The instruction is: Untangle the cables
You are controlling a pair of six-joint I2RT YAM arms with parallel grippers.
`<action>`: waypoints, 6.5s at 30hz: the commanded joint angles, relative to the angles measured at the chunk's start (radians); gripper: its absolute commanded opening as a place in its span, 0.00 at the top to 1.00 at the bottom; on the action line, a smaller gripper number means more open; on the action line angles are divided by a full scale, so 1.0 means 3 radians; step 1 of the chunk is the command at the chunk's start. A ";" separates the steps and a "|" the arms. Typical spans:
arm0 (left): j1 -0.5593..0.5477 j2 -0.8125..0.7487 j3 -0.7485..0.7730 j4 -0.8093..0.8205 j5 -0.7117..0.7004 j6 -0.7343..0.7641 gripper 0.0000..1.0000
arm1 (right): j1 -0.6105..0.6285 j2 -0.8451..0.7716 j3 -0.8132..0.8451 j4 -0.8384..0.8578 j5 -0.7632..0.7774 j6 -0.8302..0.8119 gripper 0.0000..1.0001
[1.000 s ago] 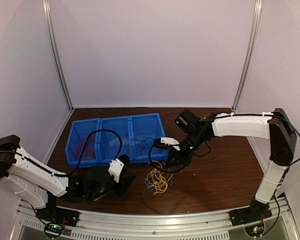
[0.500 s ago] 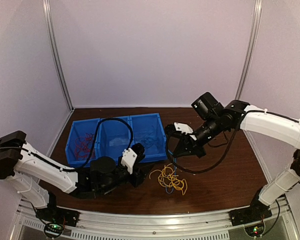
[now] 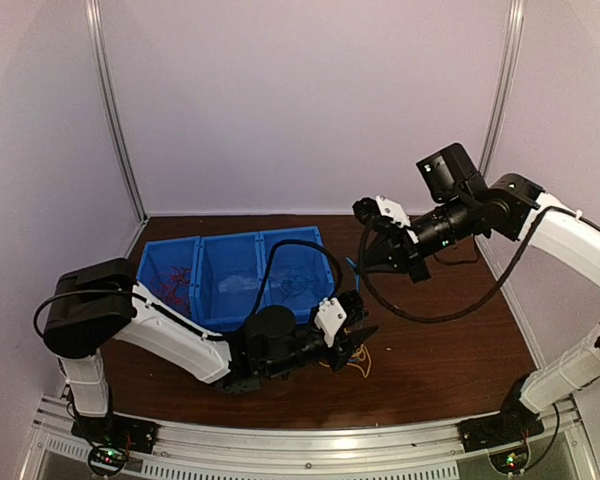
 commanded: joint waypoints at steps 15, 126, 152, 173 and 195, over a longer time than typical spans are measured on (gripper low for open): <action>0.0113 0.0965 0.0283 0.0370 0.0081 -0.0002 0.90 | -0.0837 -0.0258 0.2057 -0.0156 -0.0454 0.0103 1.00; 0.0076 -0.2334 -0.1747 -0.2527 -0.2131 -0.2353 0.40 | -0.0040 0.3132 0.2111 0.0683 0.1701 0.1003 1.00; 0.0072 -0.2054 -0.1582 -0.2357 -0.2022 -0.2000 0.40 | 0.0005 0.1262 0.0680 0.0603 0.1883 0.0730 0.58; 0.0071 -0.1227 -0.1193 -0.1575 -0.1082 -0.1611 0.41 | -0.0389 0.0102 -0.2057 0.1377 0.0530 0.0337 0.43; 0.0071 -0.1422 -0.1359 -0.1657 -0.1257 -0.1703 0.41 | -0.0387 0.1368 -0.1317 0.1156 0.0062 0.0441 0.55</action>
